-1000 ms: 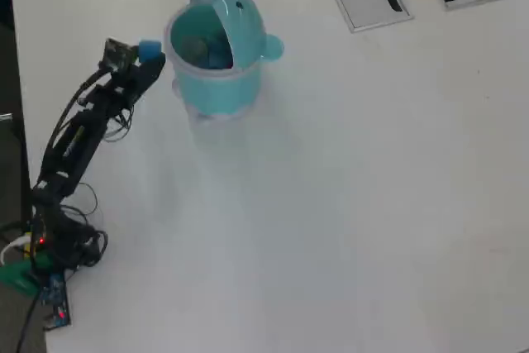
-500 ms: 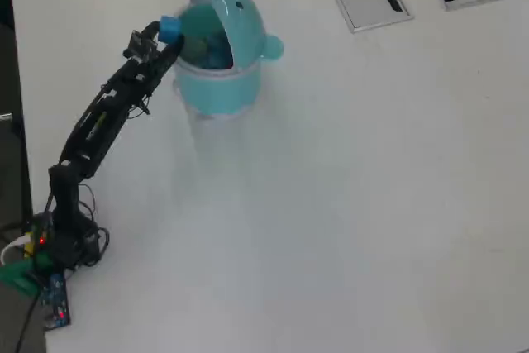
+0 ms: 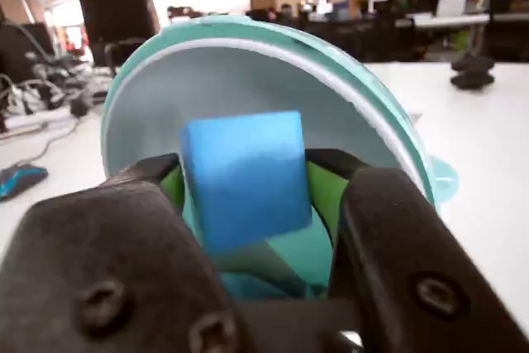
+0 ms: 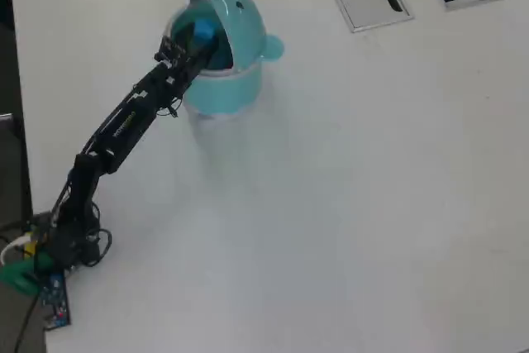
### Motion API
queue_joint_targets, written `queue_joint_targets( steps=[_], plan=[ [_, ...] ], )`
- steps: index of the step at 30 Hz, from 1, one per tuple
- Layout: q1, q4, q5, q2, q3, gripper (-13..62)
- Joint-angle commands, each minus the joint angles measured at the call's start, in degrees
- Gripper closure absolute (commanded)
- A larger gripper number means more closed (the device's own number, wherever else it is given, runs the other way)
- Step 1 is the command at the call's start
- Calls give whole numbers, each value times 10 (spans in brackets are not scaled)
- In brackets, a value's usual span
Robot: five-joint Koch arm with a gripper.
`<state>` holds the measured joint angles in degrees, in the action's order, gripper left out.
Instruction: Grasp RGB lego blocks and put them in the bin one by one.
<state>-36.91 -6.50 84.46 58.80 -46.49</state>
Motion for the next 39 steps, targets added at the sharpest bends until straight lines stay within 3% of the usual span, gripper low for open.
queue_joint_targets(
  steps=[1,4,11,22,39],
  plan=[
    [-4,46,22,13,57,223],
    [-7,42,49,13,51,176],
    [-11,33,53,51,2,171],
    [2,125,50,238,-306,171],
    [45,280,-119,430,-543,170]
  ],
)
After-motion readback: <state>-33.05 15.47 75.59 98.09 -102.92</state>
